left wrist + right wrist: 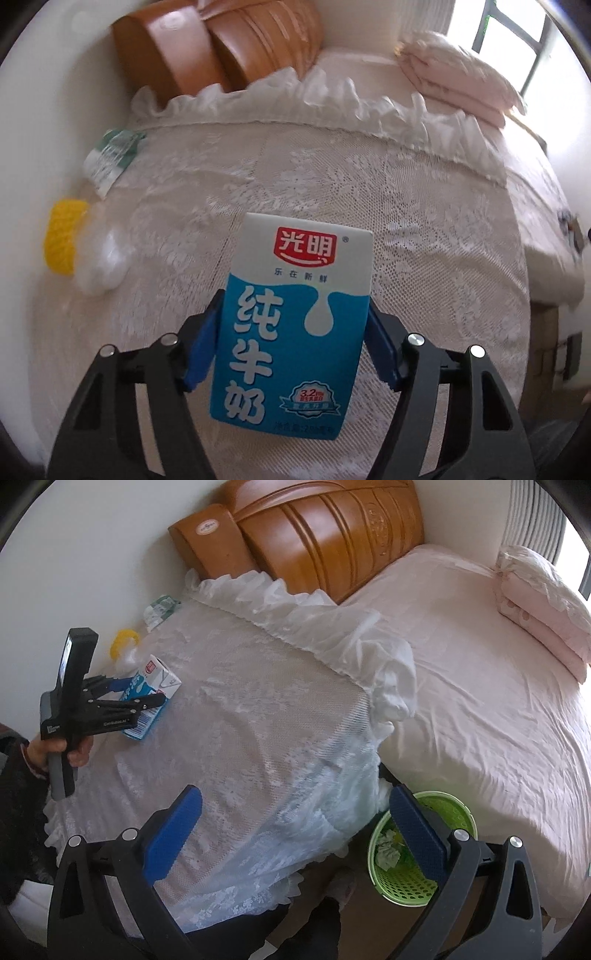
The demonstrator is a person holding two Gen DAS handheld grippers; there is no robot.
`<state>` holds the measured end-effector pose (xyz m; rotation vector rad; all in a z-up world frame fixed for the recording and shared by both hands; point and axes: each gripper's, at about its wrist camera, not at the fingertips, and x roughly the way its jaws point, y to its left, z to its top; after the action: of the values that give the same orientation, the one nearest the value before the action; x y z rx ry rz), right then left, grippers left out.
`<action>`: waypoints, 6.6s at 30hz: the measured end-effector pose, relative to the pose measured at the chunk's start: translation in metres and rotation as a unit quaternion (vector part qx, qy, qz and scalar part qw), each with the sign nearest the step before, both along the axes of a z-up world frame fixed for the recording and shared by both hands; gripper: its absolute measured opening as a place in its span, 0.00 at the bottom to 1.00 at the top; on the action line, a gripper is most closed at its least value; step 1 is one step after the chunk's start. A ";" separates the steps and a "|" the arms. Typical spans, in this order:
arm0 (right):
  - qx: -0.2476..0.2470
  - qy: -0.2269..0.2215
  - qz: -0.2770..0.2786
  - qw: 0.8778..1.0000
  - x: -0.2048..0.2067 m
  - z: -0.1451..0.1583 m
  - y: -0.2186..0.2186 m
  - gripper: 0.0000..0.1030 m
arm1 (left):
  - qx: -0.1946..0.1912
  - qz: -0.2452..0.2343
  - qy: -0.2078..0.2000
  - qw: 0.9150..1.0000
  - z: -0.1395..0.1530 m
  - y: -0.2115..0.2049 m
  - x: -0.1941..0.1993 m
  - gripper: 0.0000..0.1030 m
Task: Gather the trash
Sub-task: 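Grasp the clear plastic bag with the right tool while the left tool holds the carton, then carry carton and plastic bag to the wastebasket and release both, then move both empty tools back over the remaining trash on the bed, then grasp the yellow foam net with the left tool while the right tool grasps the white-green packet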
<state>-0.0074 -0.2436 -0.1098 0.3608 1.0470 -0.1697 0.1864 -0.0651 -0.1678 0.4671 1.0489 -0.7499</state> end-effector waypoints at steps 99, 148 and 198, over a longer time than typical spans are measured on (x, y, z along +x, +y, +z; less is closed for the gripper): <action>-0.002 -0.010 -0.232 0.973 -0.229 -0.002 -0.159 0.40 | -0.062 -0.192 0.069 0.977 0.033 -0.247 -0.310 0.65; -0.003 0.005 -0.216 0.976 -0.196 -0.018 -0.154 0.98 | -0.128 -0.059 0.008 0.990 0.111 -0.160 -0.250 0.92; 0.035 -0.027 0.132 0.990 0.204 0.017 0.046 0.98 | -0.028 0.294 -0.101 0.950 0.049 0.117 0.089 0.92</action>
<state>0.1962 -0.1980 -0.0931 0.2855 1.0375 0.1129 0.2757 0.0517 -0.1186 0.1570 0.9048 -0.1925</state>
